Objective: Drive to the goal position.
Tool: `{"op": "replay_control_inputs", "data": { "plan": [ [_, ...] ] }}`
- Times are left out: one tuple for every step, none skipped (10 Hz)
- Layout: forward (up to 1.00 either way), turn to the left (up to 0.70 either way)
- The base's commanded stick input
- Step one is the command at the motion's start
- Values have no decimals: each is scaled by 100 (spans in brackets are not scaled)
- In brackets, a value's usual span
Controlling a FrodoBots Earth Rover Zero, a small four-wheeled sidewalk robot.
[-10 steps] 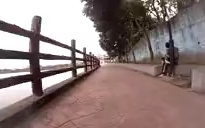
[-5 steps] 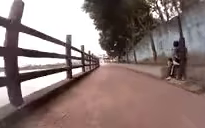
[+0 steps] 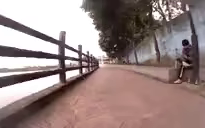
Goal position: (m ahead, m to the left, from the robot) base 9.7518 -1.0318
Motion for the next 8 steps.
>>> {"op": "replay_control_inputs", "data": {
  "plan": [
    [100,0],
    [100,0],
    [100,0],
    [100,0],
    [100,0],
    [100,0],
    [100,0],
    [100,0]
  ]
}}
